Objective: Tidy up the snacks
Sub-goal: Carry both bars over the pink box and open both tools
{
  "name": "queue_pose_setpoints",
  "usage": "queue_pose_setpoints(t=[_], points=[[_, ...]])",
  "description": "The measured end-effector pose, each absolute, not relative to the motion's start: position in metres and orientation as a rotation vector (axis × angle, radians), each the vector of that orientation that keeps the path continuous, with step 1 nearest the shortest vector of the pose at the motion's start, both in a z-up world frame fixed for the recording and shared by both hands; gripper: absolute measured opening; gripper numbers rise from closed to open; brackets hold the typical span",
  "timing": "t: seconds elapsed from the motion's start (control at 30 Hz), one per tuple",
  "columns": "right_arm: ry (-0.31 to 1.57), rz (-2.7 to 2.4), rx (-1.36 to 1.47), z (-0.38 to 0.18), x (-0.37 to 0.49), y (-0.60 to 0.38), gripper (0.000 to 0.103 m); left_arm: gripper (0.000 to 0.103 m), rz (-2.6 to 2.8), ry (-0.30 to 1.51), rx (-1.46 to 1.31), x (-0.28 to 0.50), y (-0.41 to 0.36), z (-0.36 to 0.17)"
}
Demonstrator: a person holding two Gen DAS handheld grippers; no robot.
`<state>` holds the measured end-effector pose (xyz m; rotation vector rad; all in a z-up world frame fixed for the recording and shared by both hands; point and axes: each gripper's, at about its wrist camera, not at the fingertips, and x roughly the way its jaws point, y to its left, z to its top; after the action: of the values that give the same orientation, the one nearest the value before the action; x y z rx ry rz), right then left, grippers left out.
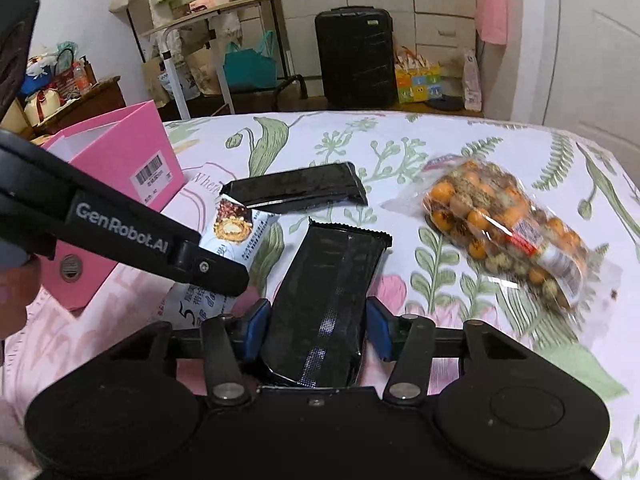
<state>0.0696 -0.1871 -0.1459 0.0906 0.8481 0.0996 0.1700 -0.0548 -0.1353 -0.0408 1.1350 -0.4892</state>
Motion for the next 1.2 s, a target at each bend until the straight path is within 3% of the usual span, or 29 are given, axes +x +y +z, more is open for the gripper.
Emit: queue_pose_setpoints(t=[0.7, 1.2], points=[[0.916, 0.228, 0.219, -0.077, 0.003, -0.194, 0.056, 0.027, -0.576, 1.167, 0.007, 0.106, -0.006, -0.090], [0.948, 0.474, 0.159, -0.002, 0.001, -0.122, 0.056, 0.027, -0.563, 1.088, -0.032, 0.057, 0.111, 0.001]])
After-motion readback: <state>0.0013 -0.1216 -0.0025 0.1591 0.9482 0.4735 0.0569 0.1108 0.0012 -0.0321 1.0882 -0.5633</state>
